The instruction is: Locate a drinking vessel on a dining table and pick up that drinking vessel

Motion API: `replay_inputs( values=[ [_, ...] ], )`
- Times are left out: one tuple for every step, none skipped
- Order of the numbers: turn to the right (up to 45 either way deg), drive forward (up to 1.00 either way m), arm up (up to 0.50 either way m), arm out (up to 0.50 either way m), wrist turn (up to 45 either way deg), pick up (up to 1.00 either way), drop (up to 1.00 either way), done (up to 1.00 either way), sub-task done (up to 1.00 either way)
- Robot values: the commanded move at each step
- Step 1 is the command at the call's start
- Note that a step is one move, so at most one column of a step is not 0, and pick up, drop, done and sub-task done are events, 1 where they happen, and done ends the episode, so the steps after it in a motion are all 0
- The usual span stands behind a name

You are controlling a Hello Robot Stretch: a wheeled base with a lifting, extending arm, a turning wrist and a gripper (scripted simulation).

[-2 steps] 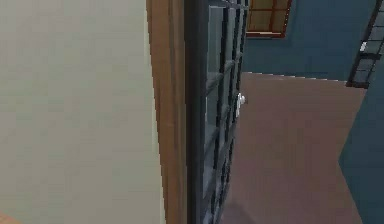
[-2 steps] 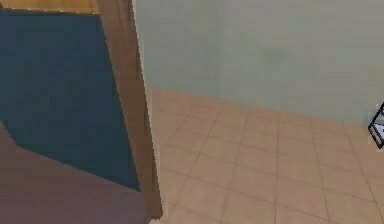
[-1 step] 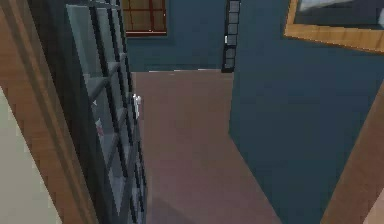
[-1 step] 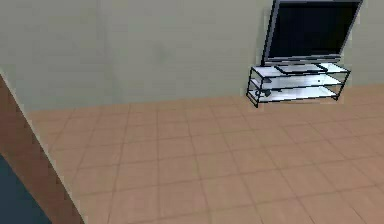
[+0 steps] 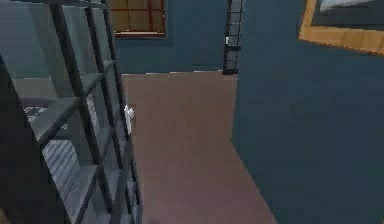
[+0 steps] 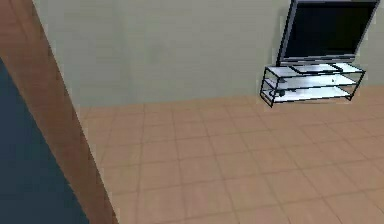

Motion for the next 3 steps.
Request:
replay_inputs(
  values=[
    [45.0, 0.0, 0.0, 0.0, 0.0, 0.0, 0.0, 0.0, 0.0],
    [3.0, 0.0, 0.0, 0.0, 0.0, 0.0, 0.0, 0.0, 0.0],
    [0.0, 0.1, 0.0, 0.0, 0.0, 0.0, 0.0, 0.0, 0.0]
  ],
)
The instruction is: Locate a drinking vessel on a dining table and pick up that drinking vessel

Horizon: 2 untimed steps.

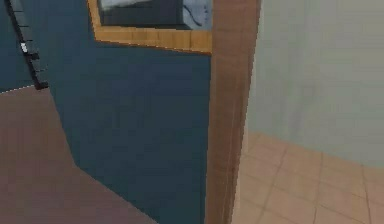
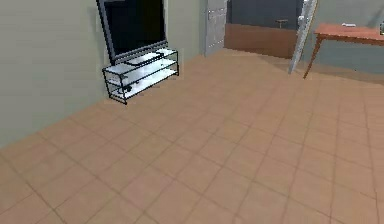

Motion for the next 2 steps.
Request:
replay_inputs(
  values=[
    [-45.0, 0.0, 0.0, 0.0, 0.0, 0.0, 0.0, 0.0, 0.0],
    [0.0, 1.0, 0.0, 0.0, 0.0, 0.0, 0.0, 0.0, 0.0]
  ],
)
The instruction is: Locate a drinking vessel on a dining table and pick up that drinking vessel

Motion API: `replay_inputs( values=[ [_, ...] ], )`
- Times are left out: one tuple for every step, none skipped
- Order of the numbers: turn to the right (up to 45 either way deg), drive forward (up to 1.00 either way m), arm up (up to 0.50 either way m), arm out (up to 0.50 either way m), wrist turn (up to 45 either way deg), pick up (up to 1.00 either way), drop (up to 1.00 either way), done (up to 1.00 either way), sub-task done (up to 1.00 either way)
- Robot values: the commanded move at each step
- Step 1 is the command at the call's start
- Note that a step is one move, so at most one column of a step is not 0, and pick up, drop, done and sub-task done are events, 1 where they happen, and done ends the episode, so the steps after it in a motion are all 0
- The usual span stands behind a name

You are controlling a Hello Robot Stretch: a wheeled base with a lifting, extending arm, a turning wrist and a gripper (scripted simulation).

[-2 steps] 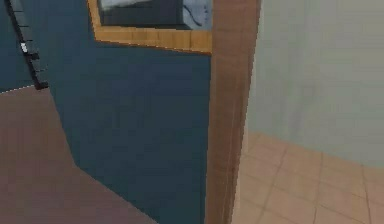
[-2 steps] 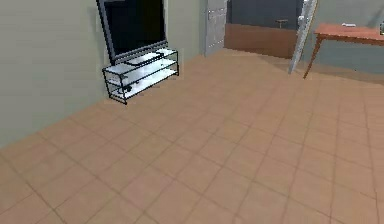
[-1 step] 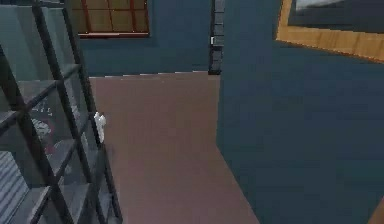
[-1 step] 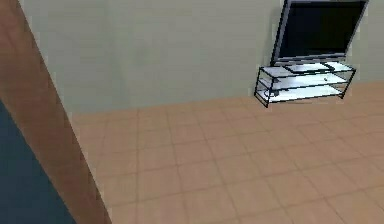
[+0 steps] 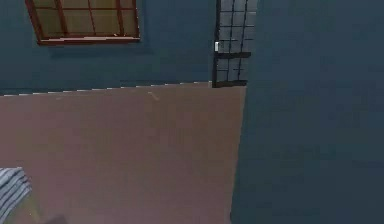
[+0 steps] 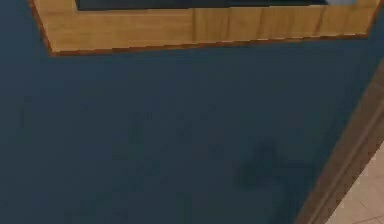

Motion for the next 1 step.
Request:
replay_inputs(
  values=[
    [0.0, 0.9, 0.0, 0.0, 0.0, 0.0, 0.0, 0.0, 0.0]
  ],
)
